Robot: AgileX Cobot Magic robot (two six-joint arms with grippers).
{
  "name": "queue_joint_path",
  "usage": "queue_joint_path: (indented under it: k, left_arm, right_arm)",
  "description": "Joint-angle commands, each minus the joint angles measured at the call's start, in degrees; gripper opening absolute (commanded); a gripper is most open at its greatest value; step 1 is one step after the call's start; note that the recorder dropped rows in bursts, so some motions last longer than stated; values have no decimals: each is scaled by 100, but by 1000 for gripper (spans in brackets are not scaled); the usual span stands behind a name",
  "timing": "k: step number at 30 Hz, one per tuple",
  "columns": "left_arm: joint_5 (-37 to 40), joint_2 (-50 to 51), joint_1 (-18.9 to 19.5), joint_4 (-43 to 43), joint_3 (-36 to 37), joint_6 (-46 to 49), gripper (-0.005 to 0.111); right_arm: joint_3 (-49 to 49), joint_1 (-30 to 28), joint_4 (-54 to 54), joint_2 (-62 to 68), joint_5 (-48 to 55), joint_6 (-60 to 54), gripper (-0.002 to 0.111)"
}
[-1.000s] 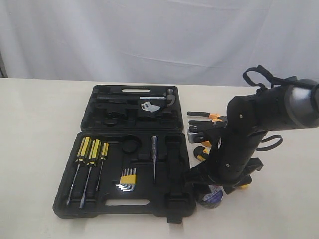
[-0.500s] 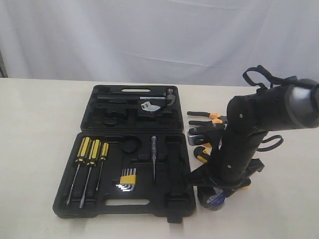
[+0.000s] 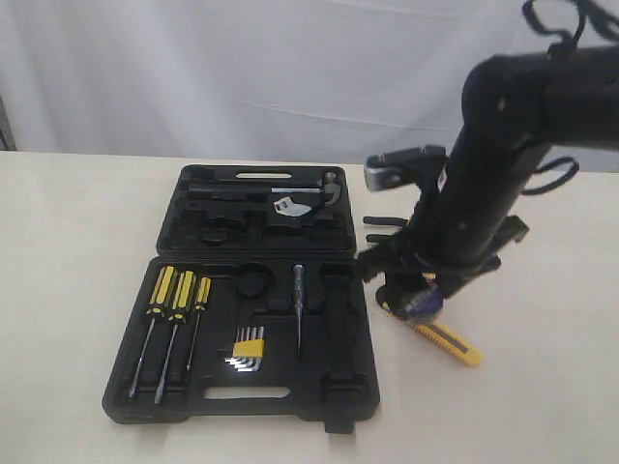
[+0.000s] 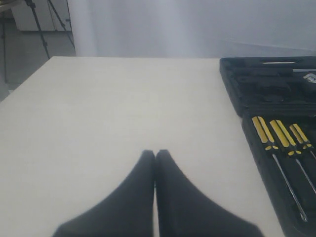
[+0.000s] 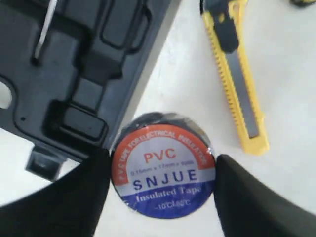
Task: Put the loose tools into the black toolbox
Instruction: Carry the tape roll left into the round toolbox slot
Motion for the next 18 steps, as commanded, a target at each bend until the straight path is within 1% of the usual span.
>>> queue_joint_path:
  k: [1,5,6,9,12,14,18]
  left_arm:
    - [-45,-7,-27,-58,15,-24,0]
    - [-45,-7,-27,-58,15,-24,0]
    - [-45,-7,-27,-58,15,-24,0]
    - [-45,-7,-27,-58,15,-24,0]
    - [-45,-7,-27,-58,15,-24,0]
    - [-45,-7,-27,-58,15,-24,0]
    - [-45,-7,-27,-58,15,-24,0]
  right_arm:
    - [-920,183,-46,-24,443,-173,25]
    - [-2030,439,-46,631,1027,-207,25]
    - [-2434,522,-46,918,1210,-207,25]
    - [-3472,689,-20,1613,1210,-262,25]
    - [-4216,797,195,2186,1210,-272,25]
    - [-4524,883,402,2501,1210,-272,25]
    - [-4808,1050,405,2997,1210,-272,25]
